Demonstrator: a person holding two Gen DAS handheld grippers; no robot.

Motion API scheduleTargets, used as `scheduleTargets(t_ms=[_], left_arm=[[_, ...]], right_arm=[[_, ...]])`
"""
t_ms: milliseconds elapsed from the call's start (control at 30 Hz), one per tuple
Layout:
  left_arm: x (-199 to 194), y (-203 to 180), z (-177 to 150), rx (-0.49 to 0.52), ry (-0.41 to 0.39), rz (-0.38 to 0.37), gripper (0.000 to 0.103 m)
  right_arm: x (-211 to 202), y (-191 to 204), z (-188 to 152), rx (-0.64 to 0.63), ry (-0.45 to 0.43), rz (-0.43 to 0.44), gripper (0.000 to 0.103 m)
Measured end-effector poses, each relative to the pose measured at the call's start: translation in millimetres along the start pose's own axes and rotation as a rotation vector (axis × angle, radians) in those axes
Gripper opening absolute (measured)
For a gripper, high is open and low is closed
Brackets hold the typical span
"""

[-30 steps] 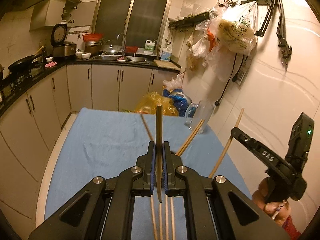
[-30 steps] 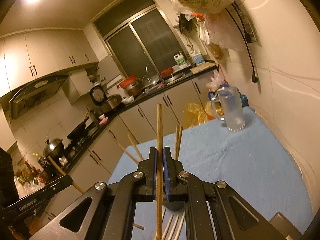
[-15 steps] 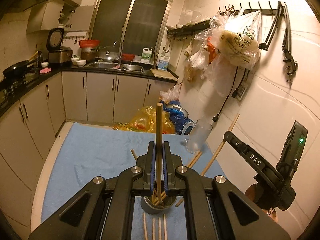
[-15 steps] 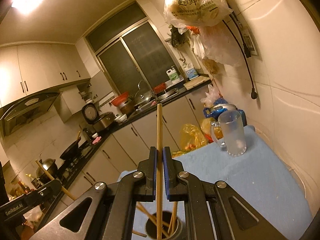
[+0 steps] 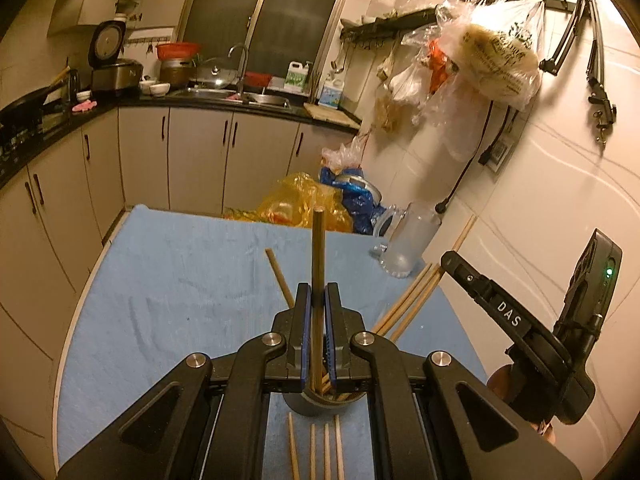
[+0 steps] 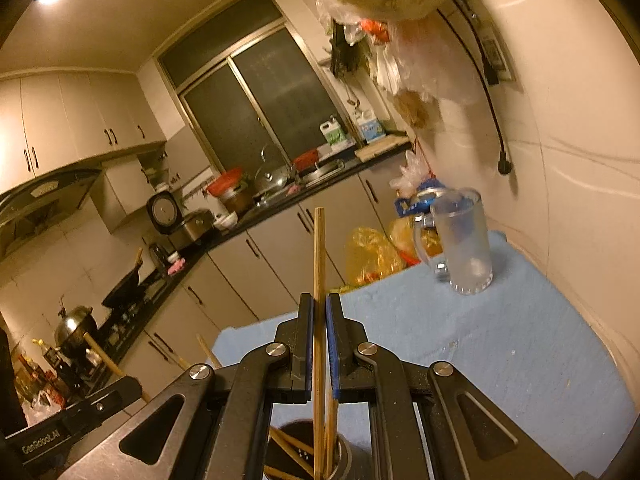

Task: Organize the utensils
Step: 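Lower the left gripper's chopstick into the grey cup while the right gripper lowers its own, then open the left gripper over the cup while the right gripper opens too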

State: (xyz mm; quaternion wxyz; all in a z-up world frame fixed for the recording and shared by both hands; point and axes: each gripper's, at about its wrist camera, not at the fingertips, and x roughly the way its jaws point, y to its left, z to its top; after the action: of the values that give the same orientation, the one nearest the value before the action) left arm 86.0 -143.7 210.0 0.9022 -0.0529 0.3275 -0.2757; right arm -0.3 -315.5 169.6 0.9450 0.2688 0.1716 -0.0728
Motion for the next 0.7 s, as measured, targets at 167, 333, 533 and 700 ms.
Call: scheduleTargets(t_ms=[167,333,533,700], left_arm=[[11,5,-9,-0.009,0.032,0.009,0.006],[16,10,-15,-0.017,0.051,0.014,0.006],[11,13,-15,-0.023,0.046,0.012,0.007],[-5,15,-14,-0.031,0.021,0.018,0.022]], right_arm=[[7,-9,-14,0.018,0.056,0.001,0.007],[13,-13,-26,0.023,0.115,0.014,0.007],[4,-13,-26,0.023,0.130,0.040,0.009],[-16,-14,-22,0.026,0.114,0.052,0.009]])
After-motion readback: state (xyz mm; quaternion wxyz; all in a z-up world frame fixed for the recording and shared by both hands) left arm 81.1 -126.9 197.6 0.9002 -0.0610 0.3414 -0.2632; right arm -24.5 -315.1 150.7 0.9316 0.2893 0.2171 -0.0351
